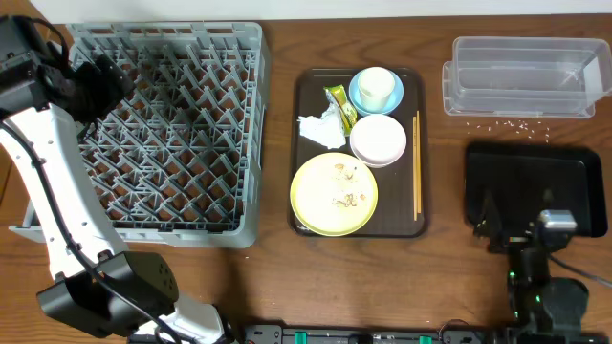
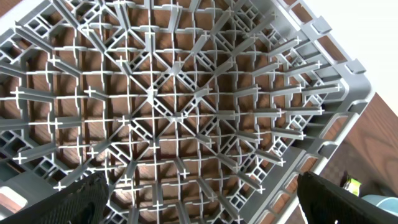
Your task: Sort waste into correct bins and load items into the dishwasher
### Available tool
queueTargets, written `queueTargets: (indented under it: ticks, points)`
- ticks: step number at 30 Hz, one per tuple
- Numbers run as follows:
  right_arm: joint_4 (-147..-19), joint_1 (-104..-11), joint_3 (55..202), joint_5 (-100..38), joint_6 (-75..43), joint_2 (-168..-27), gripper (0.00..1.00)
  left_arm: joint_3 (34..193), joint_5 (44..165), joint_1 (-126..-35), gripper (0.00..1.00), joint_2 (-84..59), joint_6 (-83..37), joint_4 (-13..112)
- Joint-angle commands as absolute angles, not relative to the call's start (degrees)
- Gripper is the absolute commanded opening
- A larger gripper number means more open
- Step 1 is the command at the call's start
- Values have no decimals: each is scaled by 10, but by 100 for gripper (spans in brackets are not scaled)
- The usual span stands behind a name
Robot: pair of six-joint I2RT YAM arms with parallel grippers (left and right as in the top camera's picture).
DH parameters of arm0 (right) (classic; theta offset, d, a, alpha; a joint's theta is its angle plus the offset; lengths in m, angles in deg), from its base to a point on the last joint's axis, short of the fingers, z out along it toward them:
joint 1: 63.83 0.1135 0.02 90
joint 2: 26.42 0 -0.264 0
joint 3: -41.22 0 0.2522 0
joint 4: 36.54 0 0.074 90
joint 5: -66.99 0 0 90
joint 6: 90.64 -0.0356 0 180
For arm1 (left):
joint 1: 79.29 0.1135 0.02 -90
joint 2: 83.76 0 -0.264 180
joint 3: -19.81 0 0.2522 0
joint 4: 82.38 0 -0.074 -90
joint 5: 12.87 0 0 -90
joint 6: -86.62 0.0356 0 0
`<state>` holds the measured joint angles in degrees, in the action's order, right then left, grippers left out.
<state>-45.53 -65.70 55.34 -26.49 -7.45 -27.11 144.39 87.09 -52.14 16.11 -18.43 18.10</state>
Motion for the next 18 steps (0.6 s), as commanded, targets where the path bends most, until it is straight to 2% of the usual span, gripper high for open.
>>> queueTargets:
  ticks: [1, 11, 14, 18]
  points:
    - [-341, -660, 553, -280, -79, -267, 99, 1442, 869, -522, 98, 162, -187, 179]
    - [65, -660, 558, -275, -89, -326, 99, 1442, 869, -522, 98, 162, -187, 179]
    - [106, -660, 593, -277, -87, -393, 99, 1442, 869, -522, 98, 162, -187, 179]
    - [83, -660, 706, -356, -59, -539, 99, 1442, 869, -522, 98, 162, -187, 179]
